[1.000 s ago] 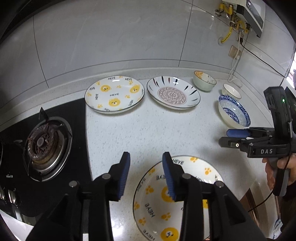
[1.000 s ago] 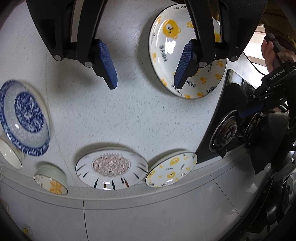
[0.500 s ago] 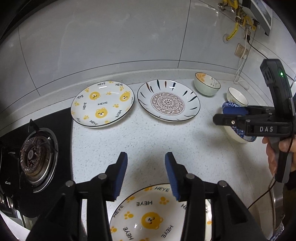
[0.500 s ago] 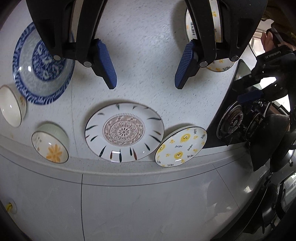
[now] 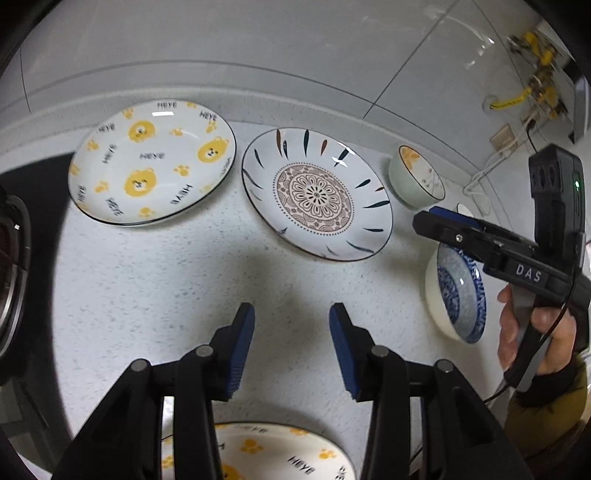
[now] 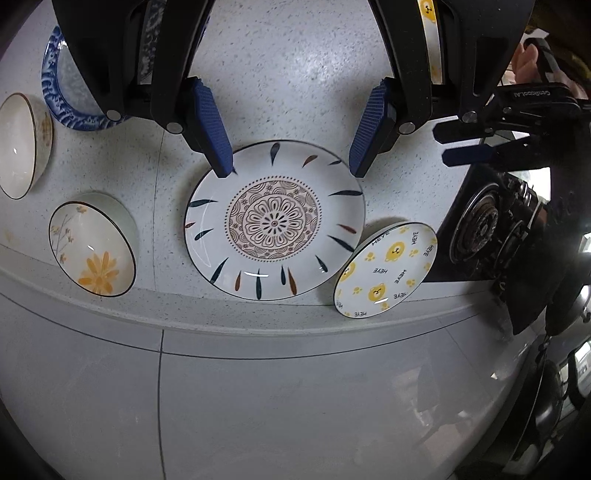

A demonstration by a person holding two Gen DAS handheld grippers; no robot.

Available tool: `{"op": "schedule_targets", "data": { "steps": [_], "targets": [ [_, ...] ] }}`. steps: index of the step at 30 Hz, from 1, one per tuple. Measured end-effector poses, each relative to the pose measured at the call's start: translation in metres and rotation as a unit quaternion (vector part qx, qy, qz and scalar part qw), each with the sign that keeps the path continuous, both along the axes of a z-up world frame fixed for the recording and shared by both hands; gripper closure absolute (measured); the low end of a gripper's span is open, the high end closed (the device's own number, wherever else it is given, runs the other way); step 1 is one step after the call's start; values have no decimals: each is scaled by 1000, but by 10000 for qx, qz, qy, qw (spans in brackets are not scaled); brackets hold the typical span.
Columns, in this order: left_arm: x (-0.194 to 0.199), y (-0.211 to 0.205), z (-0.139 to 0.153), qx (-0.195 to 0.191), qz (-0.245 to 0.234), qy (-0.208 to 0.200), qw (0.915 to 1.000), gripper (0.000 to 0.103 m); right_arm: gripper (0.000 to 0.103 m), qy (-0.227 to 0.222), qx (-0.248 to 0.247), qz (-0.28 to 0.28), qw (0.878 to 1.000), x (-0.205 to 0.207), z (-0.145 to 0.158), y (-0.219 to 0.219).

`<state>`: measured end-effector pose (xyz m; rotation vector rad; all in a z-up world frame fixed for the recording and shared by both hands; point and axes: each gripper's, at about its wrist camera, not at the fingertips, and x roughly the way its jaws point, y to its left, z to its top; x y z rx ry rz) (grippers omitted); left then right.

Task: Organize plates and bowls

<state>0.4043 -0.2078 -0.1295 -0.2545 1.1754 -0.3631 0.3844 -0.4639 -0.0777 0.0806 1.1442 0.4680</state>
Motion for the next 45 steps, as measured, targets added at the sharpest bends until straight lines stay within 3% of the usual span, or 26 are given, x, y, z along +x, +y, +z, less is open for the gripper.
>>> {"op": "schedule_targets", "data": {
  "steps": [17, 34, 39, 41, 45],
  "targets": [
    [85, -6, -61, -437, 894, 805, 9918, 62, 42, 432, -575, -109, 9974, 100, -49, -10],
    [125, -8, -74, -574, 1091, 619, 9904, 62, 42, 893, -456, -4, 9950, 118, -85, -9],
    [138, -6, -76, -676, 1087, 511, 9904, 62, 54, 1012, -620, -6, 9929, 115, -96, -6],
    [140, -6, -78, -796, 1071, 505, 9898, 63, 66, 1026, -636, -22, 9927, 114, -98, -7],
    [142, -5, -80, -887, 1104, 499, 9887, 64, 72, 1021, -722, -54, 9921, 113, -98, -8]
  ]
}}
